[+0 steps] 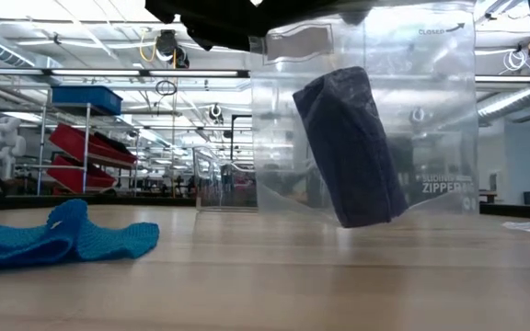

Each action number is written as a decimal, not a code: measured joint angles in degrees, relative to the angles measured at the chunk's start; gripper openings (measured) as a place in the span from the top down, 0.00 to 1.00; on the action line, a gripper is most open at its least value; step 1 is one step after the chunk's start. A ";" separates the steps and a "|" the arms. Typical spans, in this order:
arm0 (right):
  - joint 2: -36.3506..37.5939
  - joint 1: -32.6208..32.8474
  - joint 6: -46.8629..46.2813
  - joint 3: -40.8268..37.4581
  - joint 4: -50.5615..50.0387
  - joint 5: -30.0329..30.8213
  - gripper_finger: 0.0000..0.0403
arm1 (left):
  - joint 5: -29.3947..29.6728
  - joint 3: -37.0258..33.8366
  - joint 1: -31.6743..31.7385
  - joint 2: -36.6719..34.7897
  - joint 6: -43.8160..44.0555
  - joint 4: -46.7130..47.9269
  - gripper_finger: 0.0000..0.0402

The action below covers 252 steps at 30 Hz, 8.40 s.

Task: Roll bandage
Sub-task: Close the transparent zip bag, then put the transparent zip bag with the rolled purple bandage into the transparent bin

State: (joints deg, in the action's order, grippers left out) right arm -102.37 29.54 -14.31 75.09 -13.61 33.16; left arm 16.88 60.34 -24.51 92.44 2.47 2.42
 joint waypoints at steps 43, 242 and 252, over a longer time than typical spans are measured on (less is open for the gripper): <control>3.17 2.51 -9.92 0.13 -12.86 -6.12 0.99 | -5.11 0.03 0.13 0.02 -1.41 0.44 1.00; 3.76 5.14 5.61 0.02 -2.01 8.37 0.89 | 11.79 0.02 -6.58 -9.27 4.71 10.20 1.00; 3.76 6.04 6.27 0.02 0.16 9.84 0.55 | 11.79 0.02 -6.58 -9.22 4.68 10.68 1.00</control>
State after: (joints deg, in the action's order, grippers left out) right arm -98.61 35.58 -8.04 75.11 -13.45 43.00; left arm 28.67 60.36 -31.09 83.22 7.16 13.10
